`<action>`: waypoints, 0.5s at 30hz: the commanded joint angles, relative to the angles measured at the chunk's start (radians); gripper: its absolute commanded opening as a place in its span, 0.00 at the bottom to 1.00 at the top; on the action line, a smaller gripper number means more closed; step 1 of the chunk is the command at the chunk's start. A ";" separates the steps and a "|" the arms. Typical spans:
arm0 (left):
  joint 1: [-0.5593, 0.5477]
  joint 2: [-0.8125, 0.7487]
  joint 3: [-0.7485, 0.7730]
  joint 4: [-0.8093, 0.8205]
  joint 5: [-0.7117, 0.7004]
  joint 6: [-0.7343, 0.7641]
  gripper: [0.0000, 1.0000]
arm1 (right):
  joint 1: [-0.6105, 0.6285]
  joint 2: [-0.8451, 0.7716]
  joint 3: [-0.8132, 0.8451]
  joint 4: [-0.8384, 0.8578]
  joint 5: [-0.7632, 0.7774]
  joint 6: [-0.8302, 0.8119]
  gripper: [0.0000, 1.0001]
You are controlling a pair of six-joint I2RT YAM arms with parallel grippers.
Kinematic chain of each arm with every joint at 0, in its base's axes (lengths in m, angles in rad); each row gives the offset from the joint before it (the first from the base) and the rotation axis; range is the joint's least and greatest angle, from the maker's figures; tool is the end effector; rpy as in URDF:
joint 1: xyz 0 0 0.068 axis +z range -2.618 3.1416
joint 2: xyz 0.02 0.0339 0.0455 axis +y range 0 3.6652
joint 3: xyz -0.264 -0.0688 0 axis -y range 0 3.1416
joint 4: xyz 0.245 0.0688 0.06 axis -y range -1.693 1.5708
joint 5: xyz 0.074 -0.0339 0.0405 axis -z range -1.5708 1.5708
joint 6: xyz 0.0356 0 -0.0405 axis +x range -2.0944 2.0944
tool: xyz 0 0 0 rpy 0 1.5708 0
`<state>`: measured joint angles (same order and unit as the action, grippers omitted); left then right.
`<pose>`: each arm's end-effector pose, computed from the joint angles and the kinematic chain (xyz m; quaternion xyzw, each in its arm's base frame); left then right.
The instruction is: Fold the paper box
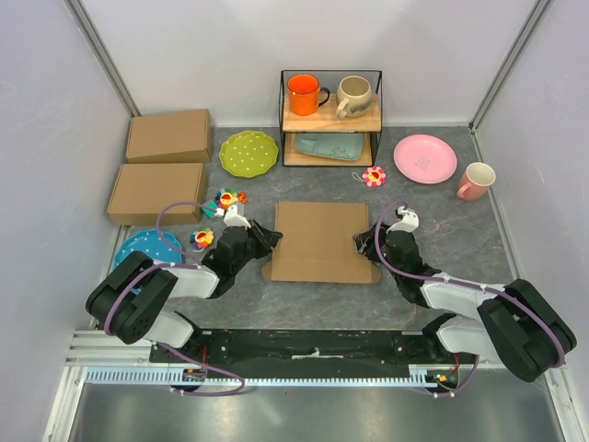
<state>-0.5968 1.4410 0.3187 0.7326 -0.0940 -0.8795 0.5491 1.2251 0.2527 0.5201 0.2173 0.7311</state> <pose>0.2065 -0.1363 0.1389 -0.1428 0.8178 -0.3454 0.4377 0.1882 0.1062 0.1457 0.1339 0.8339 0.2413 0.4779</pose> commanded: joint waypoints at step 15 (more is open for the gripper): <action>-0.009 -0.327 0.025 -0.390 -0.055 0.010 0.53 | 0.017 -0.220 0.101 -0.411 0.008 -0.027 0.71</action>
<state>-0.6083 1.2098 0.2985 0.4618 -0.1032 -0.8829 0.5594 1.0748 0.2836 0.2825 0.2005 0.7349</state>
